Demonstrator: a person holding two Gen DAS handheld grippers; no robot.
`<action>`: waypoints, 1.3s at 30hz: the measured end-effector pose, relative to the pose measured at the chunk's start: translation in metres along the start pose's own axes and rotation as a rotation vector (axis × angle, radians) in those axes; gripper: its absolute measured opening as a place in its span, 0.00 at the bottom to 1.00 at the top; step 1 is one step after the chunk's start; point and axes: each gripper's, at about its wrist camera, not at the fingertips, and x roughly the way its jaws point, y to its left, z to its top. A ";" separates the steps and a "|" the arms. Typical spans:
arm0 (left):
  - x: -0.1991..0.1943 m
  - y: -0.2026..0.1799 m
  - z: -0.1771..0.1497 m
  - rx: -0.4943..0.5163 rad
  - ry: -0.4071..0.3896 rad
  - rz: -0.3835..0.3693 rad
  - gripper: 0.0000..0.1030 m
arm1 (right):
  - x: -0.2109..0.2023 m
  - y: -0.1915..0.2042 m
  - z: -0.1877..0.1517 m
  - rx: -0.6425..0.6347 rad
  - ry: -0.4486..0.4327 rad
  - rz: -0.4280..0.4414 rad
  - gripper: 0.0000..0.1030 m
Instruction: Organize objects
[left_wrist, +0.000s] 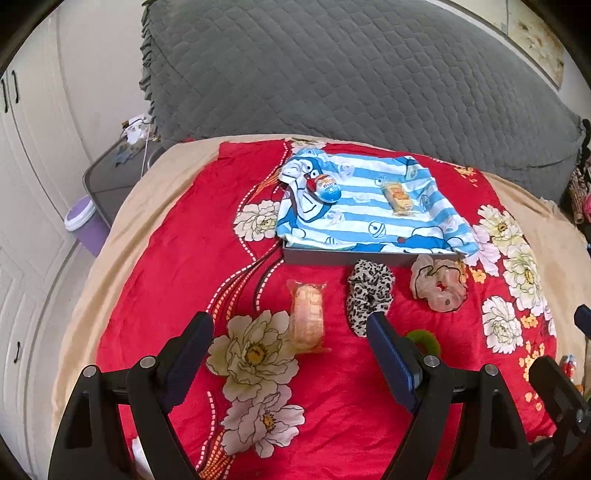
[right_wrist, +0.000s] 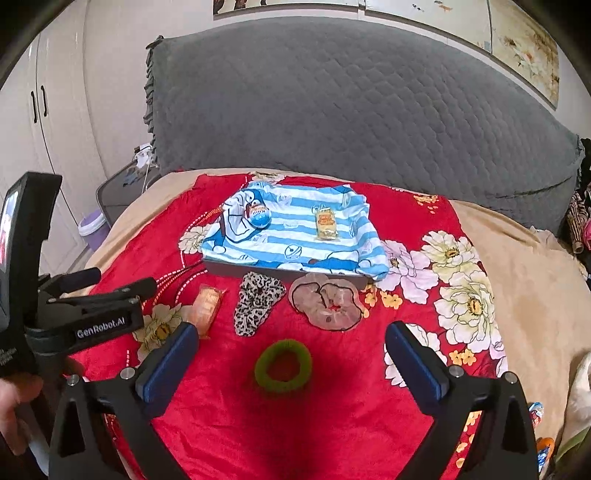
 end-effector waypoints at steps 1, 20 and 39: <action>0.001 0.000 -0.001 0.000 0.002 0.002 0.83 | 0.001 0.000 -0.002 0.001 0.002 0.001 0.99; 0.025 0.000 -0.026 -0.002 0.047 0.001 0.83 | 0.021 -0.004 -0.027 0.019 0.034 0.004 0.99; 0.048 -0.001 -0.052 0.028 0.066 0.023 0.83 | 0.038 -0.010 -0.050 0.012 0.054 -0.002 0.99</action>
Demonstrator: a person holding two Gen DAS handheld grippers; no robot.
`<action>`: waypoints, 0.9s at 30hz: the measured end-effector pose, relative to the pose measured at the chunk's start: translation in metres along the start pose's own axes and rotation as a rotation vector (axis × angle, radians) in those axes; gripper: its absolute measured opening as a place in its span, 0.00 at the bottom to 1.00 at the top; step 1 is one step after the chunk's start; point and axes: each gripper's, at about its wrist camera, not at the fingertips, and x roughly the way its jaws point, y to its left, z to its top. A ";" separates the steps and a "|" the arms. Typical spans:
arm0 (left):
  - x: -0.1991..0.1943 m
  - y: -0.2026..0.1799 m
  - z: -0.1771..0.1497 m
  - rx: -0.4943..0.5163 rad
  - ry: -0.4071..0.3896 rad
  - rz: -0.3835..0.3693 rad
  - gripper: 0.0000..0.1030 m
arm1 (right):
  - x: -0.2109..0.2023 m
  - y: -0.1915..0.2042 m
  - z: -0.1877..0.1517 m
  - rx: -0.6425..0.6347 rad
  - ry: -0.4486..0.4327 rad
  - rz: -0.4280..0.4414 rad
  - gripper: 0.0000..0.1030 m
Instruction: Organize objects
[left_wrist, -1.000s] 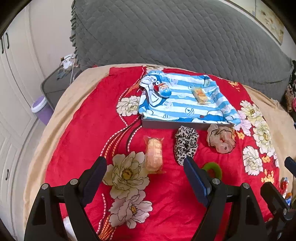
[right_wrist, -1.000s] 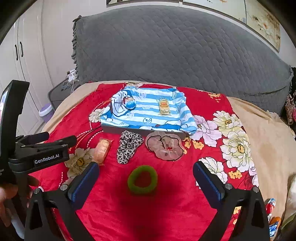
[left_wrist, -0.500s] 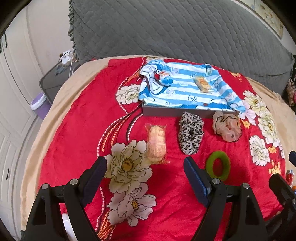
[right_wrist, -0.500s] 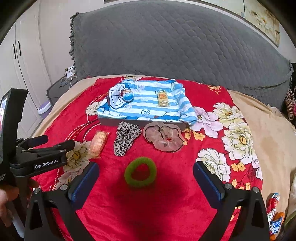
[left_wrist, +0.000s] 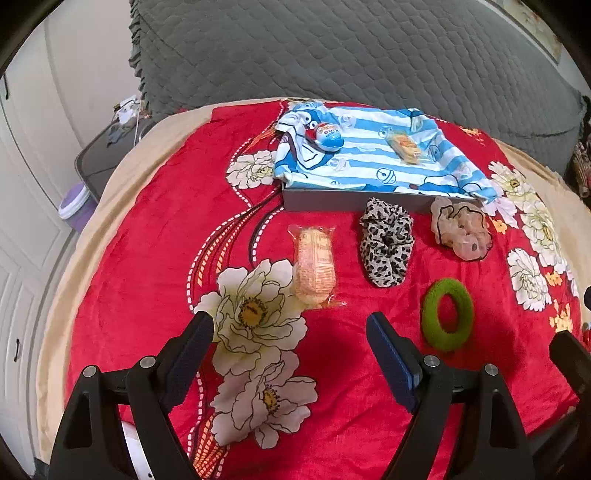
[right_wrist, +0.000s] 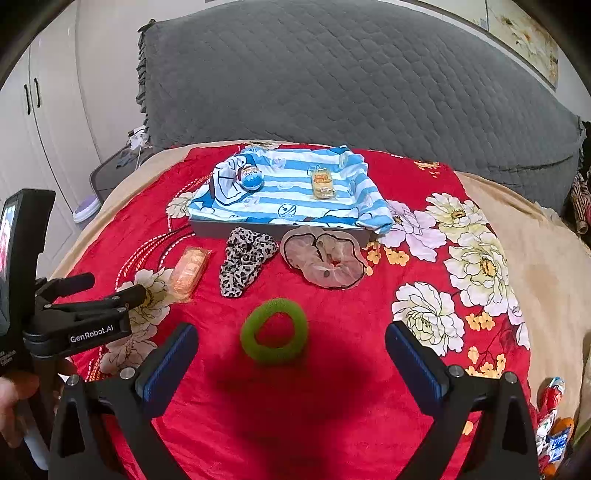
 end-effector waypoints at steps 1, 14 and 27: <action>0.000 0.000 0.000 0.001 0.000 0.000 0.83 | 0.001 0.001 -0.001 -0.006 0.003 -0.002 0.99; 0.009 -0.004 -0.002 0.011 -0.010 -0.009 0.83 | 0.018 0.004 -0.011 -0.027 0.033 -0.020 0.99; 0.031 -0.008 0.000 0.019 0.001 -0.015 0.83 | 0.047 -0.002 -0.017 -0.034 0.079 -0.039 0.99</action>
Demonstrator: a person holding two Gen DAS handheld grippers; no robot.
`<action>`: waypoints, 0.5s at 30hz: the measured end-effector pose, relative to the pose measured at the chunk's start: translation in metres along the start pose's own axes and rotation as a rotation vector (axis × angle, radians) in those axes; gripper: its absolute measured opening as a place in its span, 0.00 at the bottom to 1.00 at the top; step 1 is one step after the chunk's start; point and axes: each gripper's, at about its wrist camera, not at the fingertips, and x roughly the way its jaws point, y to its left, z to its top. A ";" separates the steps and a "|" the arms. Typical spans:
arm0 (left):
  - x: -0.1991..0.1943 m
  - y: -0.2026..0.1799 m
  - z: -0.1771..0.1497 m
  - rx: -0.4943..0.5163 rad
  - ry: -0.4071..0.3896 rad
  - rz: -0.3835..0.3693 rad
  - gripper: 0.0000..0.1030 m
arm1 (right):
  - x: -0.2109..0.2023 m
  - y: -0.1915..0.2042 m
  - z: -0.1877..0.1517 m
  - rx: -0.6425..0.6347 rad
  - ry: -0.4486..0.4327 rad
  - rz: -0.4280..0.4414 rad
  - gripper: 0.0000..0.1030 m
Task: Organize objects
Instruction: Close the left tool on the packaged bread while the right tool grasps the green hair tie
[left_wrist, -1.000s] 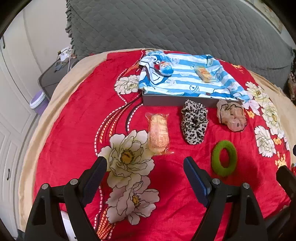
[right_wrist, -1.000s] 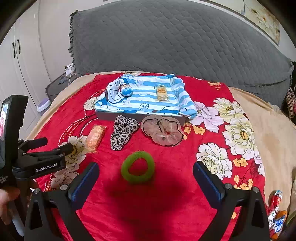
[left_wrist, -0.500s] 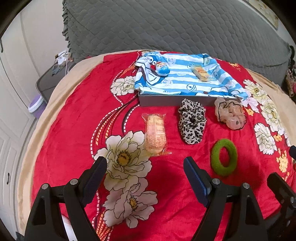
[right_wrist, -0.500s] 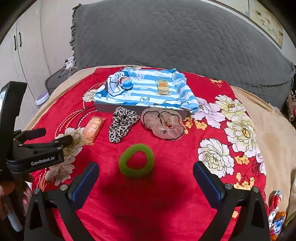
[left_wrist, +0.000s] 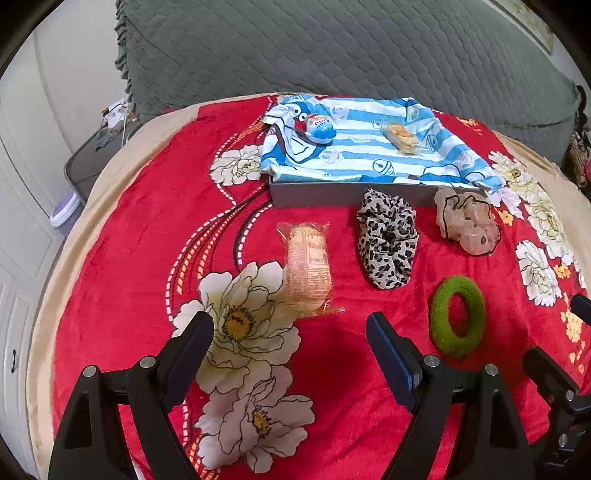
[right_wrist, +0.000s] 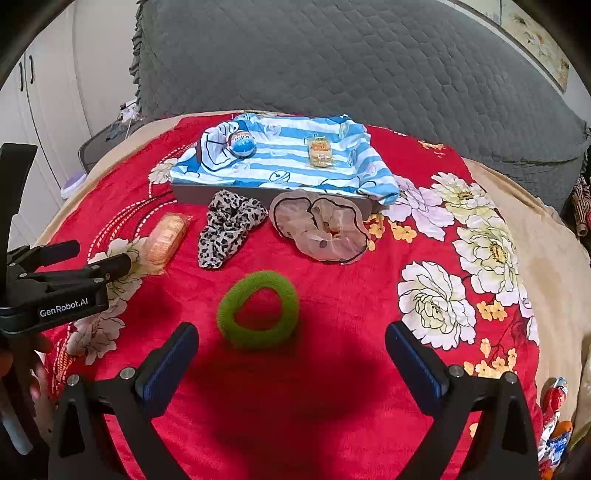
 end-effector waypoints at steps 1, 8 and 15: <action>0.002 -0.001 0.000 0.001 0.000 0.000 0.83 | 0.001 0.000 0.000 -0.001 0.002 -0.001 0.99; 0.013 -0.004 0.005 0.013 0.001 0.003 0.83 | 0.016 -0.003 0.001 0.005 0.026 -0.002 0.99; 0.029 -0.002 0.011 -0.001 0.012 0.001 0.83 | 0.032 -0.012 0.007 0.034 0.044 -0.004 0.99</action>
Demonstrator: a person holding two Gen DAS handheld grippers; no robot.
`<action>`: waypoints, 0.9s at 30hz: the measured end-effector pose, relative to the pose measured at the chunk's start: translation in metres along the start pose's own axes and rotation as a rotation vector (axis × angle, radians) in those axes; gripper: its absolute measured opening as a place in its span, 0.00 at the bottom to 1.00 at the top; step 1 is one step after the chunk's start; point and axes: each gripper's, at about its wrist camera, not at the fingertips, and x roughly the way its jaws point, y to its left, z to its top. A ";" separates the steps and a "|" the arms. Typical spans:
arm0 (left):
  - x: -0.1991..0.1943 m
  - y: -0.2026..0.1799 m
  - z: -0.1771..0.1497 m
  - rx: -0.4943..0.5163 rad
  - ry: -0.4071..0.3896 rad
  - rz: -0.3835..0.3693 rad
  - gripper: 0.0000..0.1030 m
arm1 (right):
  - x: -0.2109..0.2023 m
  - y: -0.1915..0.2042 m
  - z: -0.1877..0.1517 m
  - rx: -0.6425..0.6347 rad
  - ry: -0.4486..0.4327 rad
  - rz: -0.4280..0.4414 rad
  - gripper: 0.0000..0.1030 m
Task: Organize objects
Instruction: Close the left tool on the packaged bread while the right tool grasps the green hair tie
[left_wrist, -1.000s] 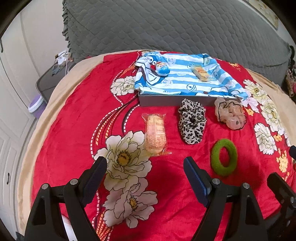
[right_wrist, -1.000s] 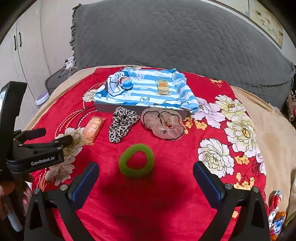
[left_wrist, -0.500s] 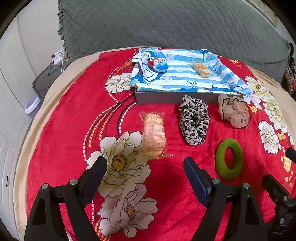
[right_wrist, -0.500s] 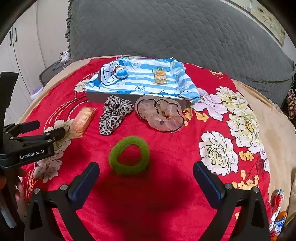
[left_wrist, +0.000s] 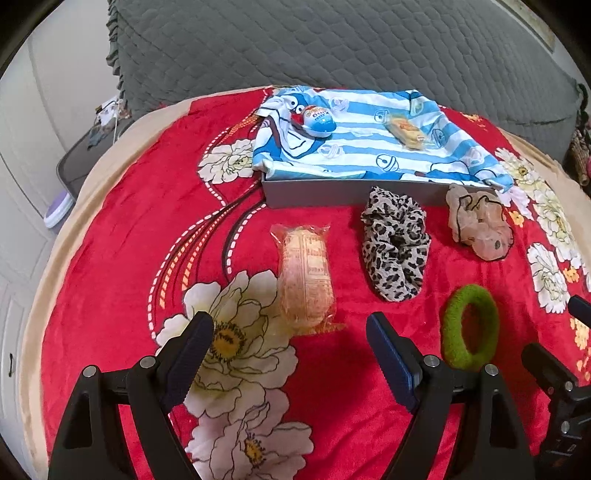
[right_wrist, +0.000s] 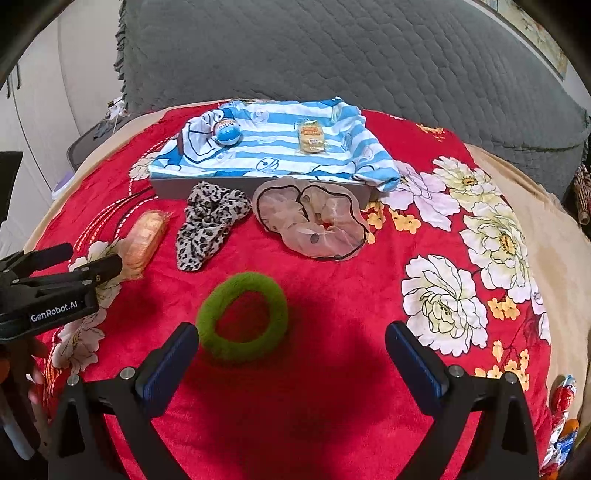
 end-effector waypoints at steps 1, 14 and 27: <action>0.003 0.000 0.001 -0.001 0.001 0.001 0.83 | 0.002 0.000 0.001 0.000 0.001 -0.002 0.99; 0.034 0.001 0.011 -0.017 0.029 0.012 0.83 | 0.037 -0.004 0.007 0.013 0.056 -0.018 0.99; 0.057 0.003 0.016 -0.029 0.048 0.009 0.83 | 0.059 -0.004 0.013 0.010 0.085 -0.032 0.99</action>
